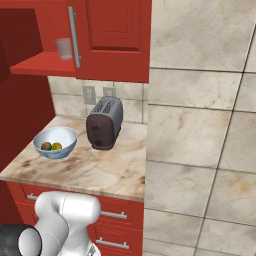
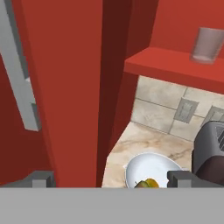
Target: Open the cabinet. Pick the mango and apple from the cabinet and place them into the bowl. Then close the cabinet.
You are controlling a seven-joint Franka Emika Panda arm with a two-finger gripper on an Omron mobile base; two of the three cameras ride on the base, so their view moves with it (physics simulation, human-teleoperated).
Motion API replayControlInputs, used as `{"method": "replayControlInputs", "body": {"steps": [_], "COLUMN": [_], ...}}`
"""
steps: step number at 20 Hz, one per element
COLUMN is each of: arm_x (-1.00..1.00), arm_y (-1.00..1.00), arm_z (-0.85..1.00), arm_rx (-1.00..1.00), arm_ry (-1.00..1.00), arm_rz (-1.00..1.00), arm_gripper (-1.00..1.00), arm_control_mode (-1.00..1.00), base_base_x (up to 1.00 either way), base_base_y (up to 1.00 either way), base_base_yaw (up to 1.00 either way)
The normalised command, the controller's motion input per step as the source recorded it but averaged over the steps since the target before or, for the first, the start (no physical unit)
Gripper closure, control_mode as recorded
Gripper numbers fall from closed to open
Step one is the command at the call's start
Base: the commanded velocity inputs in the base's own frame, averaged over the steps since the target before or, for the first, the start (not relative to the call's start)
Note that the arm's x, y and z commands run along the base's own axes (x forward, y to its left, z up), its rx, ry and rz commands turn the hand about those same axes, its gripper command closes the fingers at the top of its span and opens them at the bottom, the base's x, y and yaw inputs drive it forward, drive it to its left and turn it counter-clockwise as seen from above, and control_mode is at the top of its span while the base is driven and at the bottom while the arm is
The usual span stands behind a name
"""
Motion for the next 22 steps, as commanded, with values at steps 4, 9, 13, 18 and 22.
{"method": "replayControlInputs", "body": {"steps": [4, 9, 13, 18, 22], "arm_x": [0.13, 0.29, 0.09, 0.03, 0.03], "arm_y": [-0.23, -0.08, -0.23, -0.28, -0.28], "arm_z": [0.0, 0.0, 0.0, 0.0, 0.0], "arm_rx": [0.0, 0.0, 0.0, 0.0, 0.0], "arm_ry": [0.0, 0.0, -0.02, -0.04, -0.02], "arm_rz": [-0.03, -0.02, -0.03, -0.03, -0.03], "arm_gripper": [-1.0, -1.0, -1.0, -1.0, -1.0], "arm_control_mode": [-1.0, -1.0, -1.0, -1.0, -1.0], "base_base_x": [0.0, 0.0, 0.0, 0.0, 0.0], "base_base_y": [0.0, 0.0, 0.0, 0.0, 0.0], "base_base_yaw": [0.0, 0.0, 0.0, 0.0, 0.0]}}
